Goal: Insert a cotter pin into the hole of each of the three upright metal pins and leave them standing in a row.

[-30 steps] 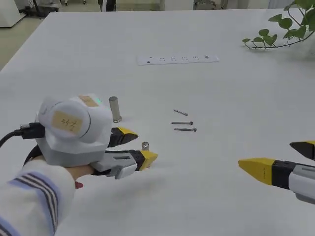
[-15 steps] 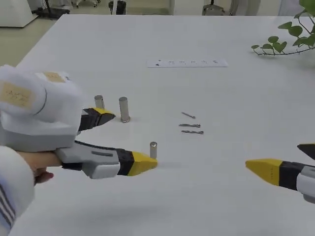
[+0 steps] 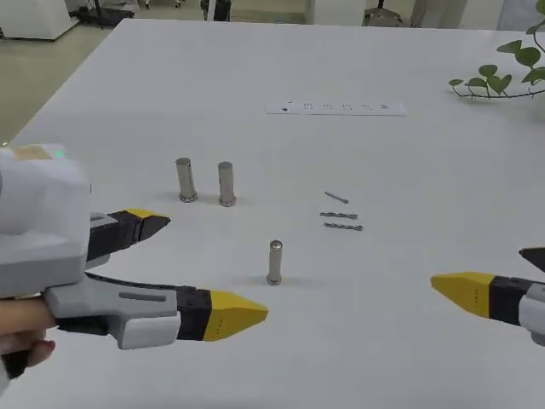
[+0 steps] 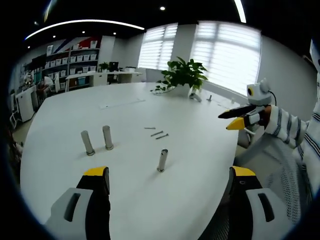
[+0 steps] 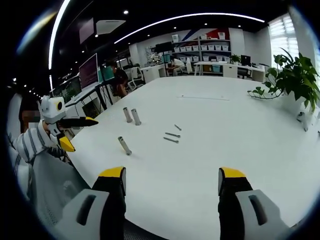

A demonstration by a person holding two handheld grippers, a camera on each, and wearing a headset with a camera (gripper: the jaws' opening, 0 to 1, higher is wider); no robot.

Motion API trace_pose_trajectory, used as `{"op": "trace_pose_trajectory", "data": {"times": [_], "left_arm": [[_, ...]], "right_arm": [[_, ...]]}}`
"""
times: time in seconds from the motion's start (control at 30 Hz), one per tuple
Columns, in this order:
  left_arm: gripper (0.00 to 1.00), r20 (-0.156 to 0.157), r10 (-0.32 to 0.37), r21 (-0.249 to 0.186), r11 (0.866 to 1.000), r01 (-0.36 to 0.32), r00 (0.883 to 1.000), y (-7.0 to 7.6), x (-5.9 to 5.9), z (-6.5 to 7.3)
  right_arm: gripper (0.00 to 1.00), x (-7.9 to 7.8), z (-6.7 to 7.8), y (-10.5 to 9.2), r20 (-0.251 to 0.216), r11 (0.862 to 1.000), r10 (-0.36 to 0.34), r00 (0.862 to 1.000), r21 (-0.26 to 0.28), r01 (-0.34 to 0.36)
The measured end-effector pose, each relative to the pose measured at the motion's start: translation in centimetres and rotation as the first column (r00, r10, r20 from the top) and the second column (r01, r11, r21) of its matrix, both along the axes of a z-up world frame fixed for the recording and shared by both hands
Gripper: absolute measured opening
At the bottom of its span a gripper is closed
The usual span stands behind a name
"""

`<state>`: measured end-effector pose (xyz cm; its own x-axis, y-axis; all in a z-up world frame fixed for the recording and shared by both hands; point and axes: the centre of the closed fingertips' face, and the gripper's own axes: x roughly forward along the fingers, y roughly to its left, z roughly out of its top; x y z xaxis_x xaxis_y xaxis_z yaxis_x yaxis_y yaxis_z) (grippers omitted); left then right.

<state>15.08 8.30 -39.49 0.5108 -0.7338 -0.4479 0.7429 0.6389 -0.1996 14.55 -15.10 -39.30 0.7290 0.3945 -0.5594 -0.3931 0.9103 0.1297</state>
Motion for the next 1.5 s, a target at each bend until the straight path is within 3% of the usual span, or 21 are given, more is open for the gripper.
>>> {"op": "trace_pose_trajectory", "data": {"times": [0.4, 0.5, 0.8, 1.07, 1.17, 1.3, 1.43, 1.5], "left_arm": [[0.99, -0.003, 0.053, -0.013, 0.999, -0.053, 0.999, 1.1, -0.3, 0.5], [0.99, -0.02, 0.054, -0.011, 0.998, -0.054, 0.998, 1.1, -0.6, 0.2], [0.99, -0.03, 0.06, -0.012, 0.998, -0.06, 0.998, 0.9, -0.9, 0.0], [0.99, -0.032, 0.07, -0.006, 0.998, -0.07, 0.997, 1.1, -0.7, 0.3], [0.99, -0.037, 0.069, 0.001, 0.998, -0.069, 0.997, 1.1, -0.7, 0.1], [0.99, -0.039, 0.067, 0.01, 0.998, -0.067, 0.997, 1.0, -0.7, 0.0], [0.99, -0.045, 0.06, 0.02, 0.998, -0.059, 0.997, 0.8, -0.7, -0.1], [0.99, -0.045, 0.056, 0.022, 0.998, -0.055, 0.997, 0.7, -0.7, -0.1]], "right_arm": [[0.7, 1.9, 0.6, 0.4, -0.019, 0.996, 0.068, 0.998, -0.056, -0.069], [0.69, 2.6, 0.8, 0.6, -0.024, 0.993, 0.094, 0.995, -0.076, -0.096], [0.64, 5.1, 1.4, 1.9, -0.051, 0.974, 0.19, 0.98, -0.117, -0.195], [0.57, 7.4, 1.3, 2.9, -0.084, 0.934, 0.295, 0.952, -0.187, -0.305], [0.54, 9.0, 1.1, 3.0, -0.11, 0.917, 0.322, 0.94, -0.209, -0.339], [0.51, 9.6, 1.0, 3.7, -0.127, 0.894, 0.361, 0.924, -0.234, -0.381], [0.49, 10.6, 0.5, 4.5, -0.159, 0.869, 0.393, 0.906, -0.259, -0.422], [0.43, 11.2, 0.4, 5.1, -0.153, 0.843, 0.437, 0.887, -0.274, -0.463]]}}
